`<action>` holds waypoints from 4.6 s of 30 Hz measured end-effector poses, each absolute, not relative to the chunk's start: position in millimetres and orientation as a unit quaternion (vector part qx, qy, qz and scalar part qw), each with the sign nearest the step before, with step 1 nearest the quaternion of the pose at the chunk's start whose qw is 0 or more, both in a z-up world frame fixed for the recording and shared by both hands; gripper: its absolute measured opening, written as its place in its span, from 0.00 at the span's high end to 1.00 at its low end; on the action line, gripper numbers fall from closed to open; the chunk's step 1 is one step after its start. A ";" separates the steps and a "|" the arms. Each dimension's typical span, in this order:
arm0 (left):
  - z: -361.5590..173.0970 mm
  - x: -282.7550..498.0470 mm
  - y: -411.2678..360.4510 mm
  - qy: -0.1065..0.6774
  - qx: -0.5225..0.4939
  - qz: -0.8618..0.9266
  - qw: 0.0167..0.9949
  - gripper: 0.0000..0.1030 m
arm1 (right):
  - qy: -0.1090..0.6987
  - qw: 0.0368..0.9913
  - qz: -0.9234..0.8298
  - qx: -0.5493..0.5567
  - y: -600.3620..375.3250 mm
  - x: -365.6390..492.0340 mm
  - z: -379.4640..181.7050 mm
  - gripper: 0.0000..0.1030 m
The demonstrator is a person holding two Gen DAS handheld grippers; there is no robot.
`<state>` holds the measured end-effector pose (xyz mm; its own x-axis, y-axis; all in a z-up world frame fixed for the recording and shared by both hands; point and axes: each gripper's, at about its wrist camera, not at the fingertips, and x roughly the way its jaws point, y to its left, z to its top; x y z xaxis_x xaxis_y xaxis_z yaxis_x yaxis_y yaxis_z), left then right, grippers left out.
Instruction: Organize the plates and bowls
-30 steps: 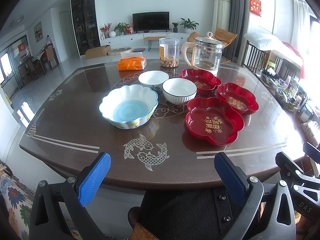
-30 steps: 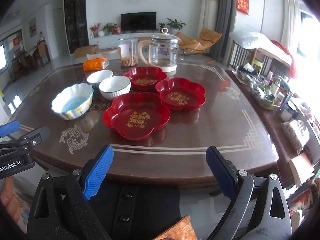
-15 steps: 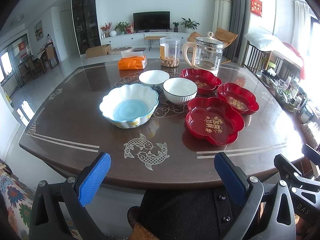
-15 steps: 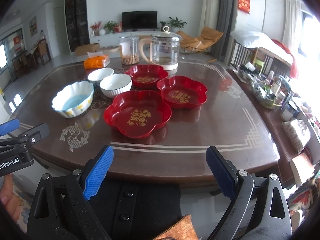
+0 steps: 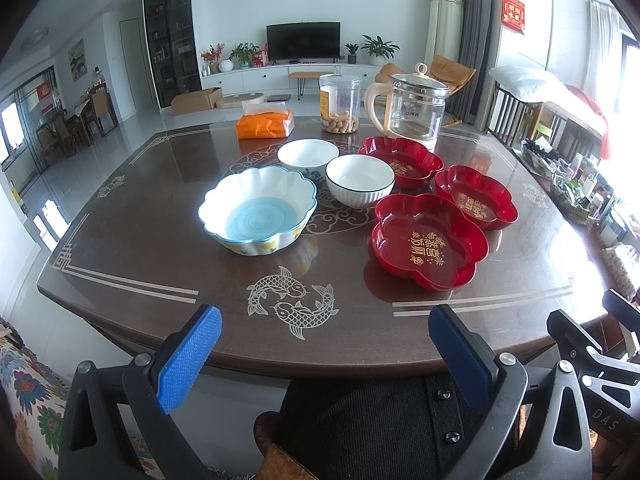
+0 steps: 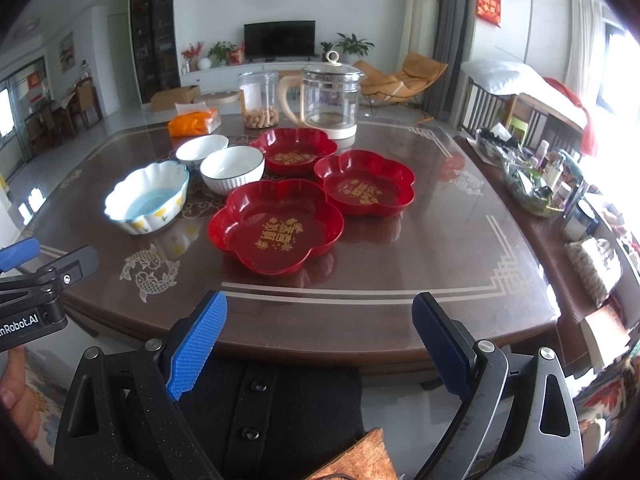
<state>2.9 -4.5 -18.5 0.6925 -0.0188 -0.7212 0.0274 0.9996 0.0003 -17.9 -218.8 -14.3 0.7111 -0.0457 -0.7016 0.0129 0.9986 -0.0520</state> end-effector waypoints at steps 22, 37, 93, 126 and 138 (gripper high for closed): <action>-15.0 -5.1 -6.8 0.386 0.004 -0.014 0.922 0.00 | 0.376 0.926 -0.016 -0.017 -219.0 -19.5 -16.6 0.07; -18.3 3.9 3.8 0.401 -0.017 -0.008 0.916 0.00 | 0.386 0.922 -0.013 -0.019 -218.4 -14.3 -16.9 0.07; -12.1 38.3 31.8 0.377 0.043 0.018 0.925 0.00 | 0.261 0.963 -0.062 -0.006 -283.1 -16.4 34.1 0.07; -36.7 73.1 -3.4 0.390 0.028 0.035 0.920 0.00 | 0.298 0.949 -0.091 -0.048 -273.9 49.2 12.6 0.07; -57.3 72.8 -10.5 0.417 0.030 0.007 0.908 0.00 | 0.296 0.947 -0.096 -0.080 -262.9 52.8 4.1 0.07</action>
